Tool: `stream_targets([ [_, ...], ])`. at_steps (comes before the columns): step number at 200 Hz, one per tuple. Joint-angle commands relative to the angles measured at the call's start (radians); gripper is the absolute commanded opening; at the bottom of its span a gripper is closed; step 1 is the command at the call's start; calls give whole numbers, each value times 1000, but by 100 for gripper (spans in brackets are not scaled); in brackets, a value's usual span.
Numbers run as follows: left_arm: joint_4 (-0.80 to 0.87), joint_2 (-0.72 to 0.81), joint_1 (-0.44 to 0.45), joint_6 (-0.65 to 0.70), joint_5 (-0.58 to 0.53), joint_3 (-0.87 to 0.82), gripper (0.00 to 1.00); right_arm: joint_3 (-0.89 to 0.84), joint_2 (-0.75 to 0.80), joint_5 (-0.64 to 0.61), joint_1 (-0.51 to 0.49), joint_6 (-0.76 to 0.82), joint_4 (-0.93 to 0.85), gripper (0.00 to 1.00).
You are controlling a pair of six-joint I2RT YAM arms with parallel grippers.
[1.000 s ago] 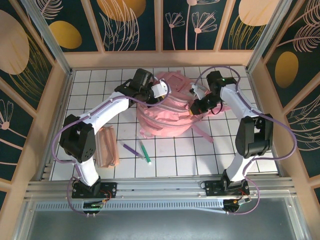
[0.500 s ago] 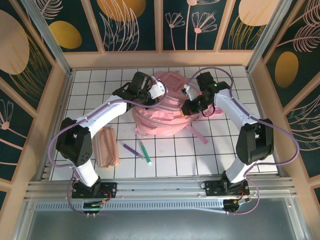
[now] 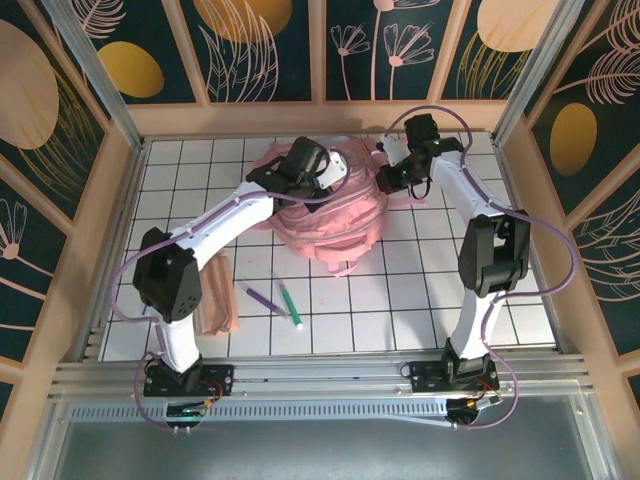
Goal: Pack the student bag
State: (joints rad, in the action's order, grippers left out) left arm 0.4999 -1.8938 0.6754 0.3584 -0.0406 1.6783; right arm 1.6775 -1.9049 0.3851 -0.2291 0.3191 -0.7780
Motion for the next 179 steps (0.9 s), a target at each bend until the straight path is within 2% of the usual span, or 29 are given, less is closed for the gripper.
stream_targets([
  [1, 8, -58, 10, -37, -3, 131, 0, -41, 49, 31, -33, 169, -95, 0],
  [37, 122, -167, 3, 5, 13, 279, 0, -214, 212, 57, -41, 304, -107, 0],
  [63, 164, -226, -5, -16, 46, 358, 0, -217, 262, 145, -36, 326, -156, 0],
  [91, 190, -263, -6, -81, 119, 424, 0, -235, 257, 274, -59, 196, -124, 0],
  [117, 218, -277, -5, -135, 182, 454, 0, -354, 283, 324, -94, 61, 42, 0],
  [143, 227, -252, -6, -143, 190, 429, 0, -408, 286, 235, -84, 51, 97, 0],
  [164, 241, -214, -6, -152, 142, 398, 0, -366, 252, 148, -40, 82, 75, 0],
  [179, 240, -182, -5, -164, 149, 372, 0, -319, 226, 108, 0, 86, 71, 0],
])
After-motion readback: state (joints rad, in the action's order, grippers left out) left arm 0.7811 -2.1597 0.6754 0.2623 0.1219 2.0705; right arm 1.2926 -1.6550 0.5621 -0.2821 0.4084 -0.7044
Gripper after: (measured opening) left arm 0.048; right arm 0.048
